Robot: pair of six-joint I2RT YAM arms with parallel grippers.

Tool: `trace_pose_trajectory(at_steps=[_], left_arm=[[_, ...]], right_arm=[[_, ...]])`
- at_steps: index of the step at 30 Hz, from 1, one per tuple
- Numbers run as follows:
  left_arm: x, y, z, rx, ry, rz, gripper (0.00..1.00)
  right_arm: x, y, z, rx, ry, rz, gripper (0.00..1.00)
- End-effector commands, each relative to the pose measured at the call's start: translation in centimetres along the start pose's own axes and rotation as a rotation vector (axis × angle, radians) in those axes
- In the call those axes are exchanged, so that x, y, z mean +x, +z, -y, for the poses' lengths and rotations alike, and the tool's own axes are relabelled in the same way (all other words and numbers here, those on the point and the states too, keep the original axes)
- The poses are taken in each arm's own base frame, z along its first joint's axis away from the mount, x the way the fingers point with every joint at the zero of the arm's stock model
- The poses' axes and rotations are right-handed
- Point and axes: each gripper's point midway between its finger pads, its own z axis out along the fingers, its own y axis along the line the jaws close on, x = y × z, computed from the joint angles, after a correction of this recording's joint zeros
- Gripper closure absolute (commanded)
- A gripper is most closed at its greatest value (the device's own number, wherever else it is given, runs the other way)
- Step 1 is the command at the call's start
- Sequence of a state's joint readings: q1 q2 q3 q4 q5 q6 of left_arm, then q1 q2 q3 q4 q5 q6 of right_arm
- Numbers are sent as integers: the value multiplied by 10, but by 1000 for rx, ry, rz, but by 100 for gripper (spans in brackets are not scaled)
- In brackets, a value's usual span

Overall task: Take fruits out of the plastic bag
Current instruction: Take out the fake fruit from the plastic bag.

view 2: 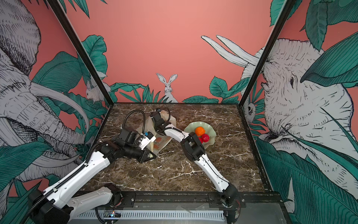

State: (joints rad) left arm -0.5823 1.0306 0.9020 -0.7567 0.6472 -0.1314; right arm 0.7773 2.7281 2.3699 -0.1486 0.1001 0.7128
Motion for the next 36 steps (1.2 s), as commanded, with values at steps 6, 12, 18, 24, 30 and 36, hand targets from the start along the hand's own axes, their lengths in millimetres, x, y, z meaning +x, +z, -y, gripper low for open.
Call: trace_pose_trajectory(at_steps=[6, 12, 18, 24, 30, 36], left_arm=[[35, -7, 25, 95, -13, -47, 100], [39, -7, 20, 73, -11, -35, 100], [38, -4, 14, 49, -17, -40, 100], [31, -4, -5, -66, -13, -24, 100], [13, -8, -15, -134, 41, 60, 100], [-2, -9, -25, -199, 82, 96, 100]], right_arm=[[-16, -5, 34, 84, 56, 49, 39], [-32, -22, 21, 34, 30, 82, 47], [-41, -39, 7, -35, 22, 97, 49], [-42, -64, -3, -106, 27, 86, 50], [-39, -96, -12, -179, 15, 60, 50], [-22, -129, -18, -258, 1, -6, 50]])
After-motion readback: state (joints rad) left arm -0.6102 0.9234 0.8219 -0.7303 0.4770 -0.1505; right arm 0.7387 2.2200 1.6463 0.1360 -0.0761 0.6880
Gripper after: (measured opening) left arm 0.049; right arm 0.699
